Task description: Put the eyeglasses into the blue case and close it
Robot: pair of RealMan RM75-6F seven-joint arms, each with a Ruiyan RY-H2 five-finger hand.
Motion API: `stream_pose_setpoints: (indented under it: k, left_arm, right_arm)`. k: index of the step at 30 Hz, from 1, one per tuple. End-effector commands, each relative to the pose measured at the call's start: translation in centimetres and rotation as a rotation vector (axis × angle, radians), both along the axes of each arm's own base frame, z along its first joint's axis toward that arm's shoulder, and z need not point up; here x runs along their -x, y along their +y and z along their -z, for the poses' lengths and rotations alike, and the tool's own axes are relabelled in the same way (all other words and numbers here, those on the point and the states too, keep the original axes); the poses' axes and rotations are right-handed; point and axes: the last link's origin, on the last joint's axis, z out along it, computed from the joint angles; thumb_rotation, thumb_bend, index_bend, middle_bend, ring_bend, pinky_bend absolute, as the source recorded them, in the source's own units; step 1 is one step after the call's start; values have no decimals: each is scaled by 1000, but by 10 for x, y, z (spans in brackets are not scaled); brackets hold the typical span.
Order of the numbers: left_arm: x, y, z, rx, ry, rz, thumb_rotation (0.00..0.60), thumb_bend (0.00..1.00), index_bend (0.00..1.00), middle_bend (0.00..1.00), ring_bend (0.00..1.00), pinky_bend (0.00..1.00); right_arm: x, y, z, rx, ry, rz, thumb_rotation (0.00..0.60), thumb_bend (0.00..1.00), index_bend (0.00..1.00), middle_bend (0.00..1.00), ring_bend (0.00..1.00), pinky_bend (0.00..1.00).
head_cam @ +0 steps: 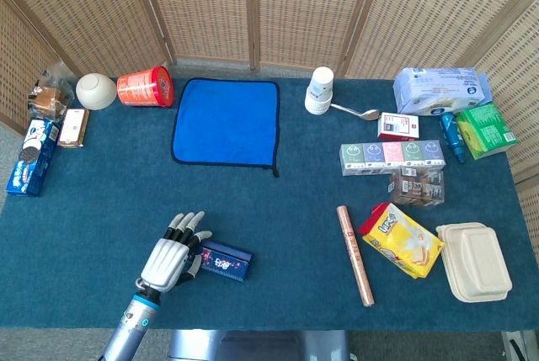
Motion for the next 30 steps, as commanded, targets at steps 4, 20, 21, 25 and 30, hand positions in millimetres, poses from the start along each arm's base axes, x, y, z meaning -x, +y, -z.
stream_pose_setpoints:
  k: [4, 20, 21, 25, 30]
  left_arm:
    - [-1, 4, 2, 4, 21, -5, 576, 494, 67, 0, 0, 0]
    - [-11, 24, -2, 34, -15, -67, 577, 493, 36, 0, 0, 0]
    - [-11, 25, -2, 41, -15, -75, 578, 493, 26, 0, 0, 0]
    - [-10, 30, -3, 56, -4, -99, 579, 493, 20, 0, 0, 0]
    - [-10, 38, -3, 68, -3, -132, 576, 493, 22, 0, 0, 0]
  right_arm:
    - [0, 1, 0, 2, -1, -2, 600, 312, 0, 8, 0, 155]
    - [1, 1, 1, -1, -1, 4, 600, 313, 0, 7, 0, 156]
    - [1, 2, 1, -1, 0, 4, 600, 312, 0, 7, 0, 156]
    - [0, 2, 1, 0, 0, 2, 600, 312, 0, 8, 0, 156]
    - [-1, 2, 1, -1, -1, 3, 600, 313, 0, 8, 0, 157]
